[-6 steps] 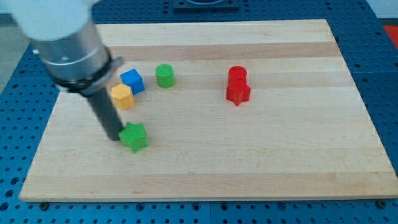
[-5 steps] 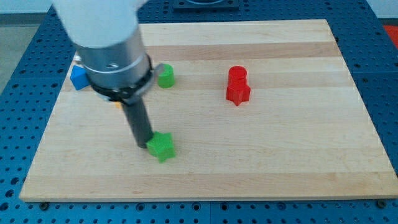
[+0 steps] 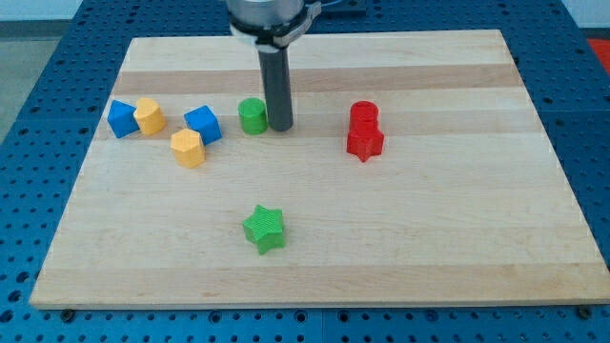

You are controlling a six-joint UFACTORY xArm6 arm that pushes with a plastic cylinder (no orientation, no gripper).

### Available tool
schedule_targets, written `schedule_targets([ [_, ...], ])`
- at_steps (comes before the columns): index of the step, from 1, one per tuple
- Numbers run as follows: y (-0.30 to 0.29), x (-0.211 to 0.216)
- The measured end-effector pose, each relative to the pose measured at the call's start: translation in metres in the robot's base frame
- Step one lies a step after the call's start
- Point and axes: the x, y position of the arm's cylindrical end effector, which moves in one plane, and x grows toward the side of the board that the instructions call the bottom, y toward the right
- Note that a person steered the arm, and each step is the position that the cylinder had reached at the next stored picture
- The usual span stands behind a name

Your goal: Push the green circle downwards

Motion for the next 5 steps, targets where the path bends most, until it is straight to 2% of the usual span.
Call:
schedule_targets([
  [1,0.004,-0.038],
  [2,-0.033,-0.045],
  [3,-0.049,-0.011],
  [4,-0.049,0.041],
  [5,-0.049,0.039],
])
